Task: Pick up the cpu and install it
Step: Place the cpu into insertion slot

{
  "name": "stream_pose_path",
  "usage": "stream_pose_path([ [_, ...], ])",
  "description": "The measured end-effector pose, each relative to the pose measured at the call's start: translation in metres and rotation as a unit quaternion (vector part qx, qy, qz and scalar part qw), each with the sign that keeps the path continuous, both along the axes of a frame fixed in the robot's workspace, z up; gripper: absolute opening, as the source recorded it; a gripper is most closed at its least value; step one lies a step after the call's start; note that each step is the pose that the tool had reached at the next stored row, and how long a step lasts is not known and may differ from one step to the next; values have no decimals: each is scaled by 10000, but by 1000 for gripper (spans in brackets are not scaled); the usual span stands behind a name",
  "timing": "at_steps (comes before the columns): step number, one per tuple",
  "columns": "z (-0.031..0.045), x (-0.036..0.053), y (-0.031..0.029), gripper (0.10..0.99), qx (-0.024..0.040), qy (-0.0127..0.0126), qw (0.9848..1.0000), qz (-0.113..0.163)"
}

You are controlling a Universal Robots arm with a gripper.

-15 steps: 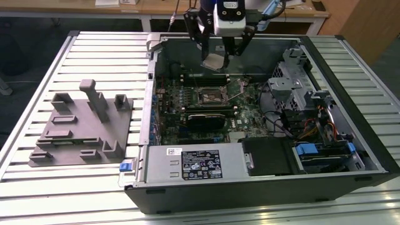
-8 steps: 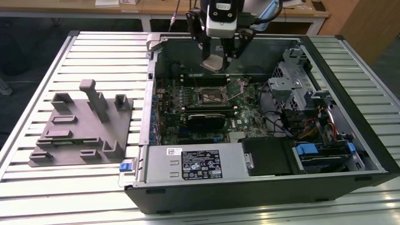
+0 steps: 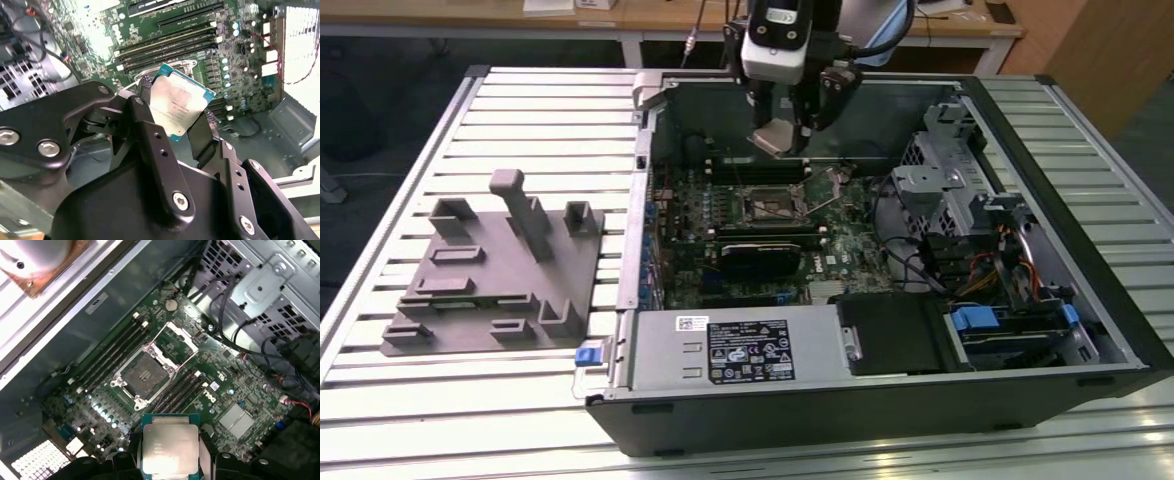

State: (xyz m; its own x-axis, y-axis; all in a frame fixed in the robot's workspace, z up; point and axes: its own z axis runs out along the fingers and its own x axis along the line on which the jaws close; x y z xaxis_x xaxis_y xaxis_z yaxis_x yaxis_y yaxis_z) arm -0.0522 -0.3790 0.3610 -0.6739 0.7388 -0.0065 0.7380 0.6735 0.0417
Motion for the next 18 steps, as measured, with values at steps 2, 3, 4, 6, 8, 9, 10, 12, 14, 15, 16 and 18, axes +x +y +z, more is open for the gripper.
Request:
stream_pose_path([
  [2, -7, 0, 0, 541, 0, 0, 9998, -180],
  [3, -9, 0, 0, 541, 0, 0, 9997, -262],
  [4, -11, 0, 0, 541, -1, 0, 9994, -342],
  [6, -18, 0, 0, 541, -1, 0, 9986, -523],
  [8, -25, 0, 0, 541, -1, 0, 9976, -700],
  [9, -30, 0, 0, 541, -1, 0, 9969, -792],
  [10, -34, 0, 0, 541, -1, 0, 9961, -882],
  [12, -41, 0, 0, 541, -2, 0, 9944, -1061],
  [14, -48, 0, 0, 541, -1, 0, 9922, -1245],
  [15, -51, 0, 0, 541, -1, 0, 9911, -1334],
  [16, -55, 0, 0, 541, -2, 0, 9898, -1423],
  [18, -62, 0, 0, 541, -1, 0, 9871, -1600],
])
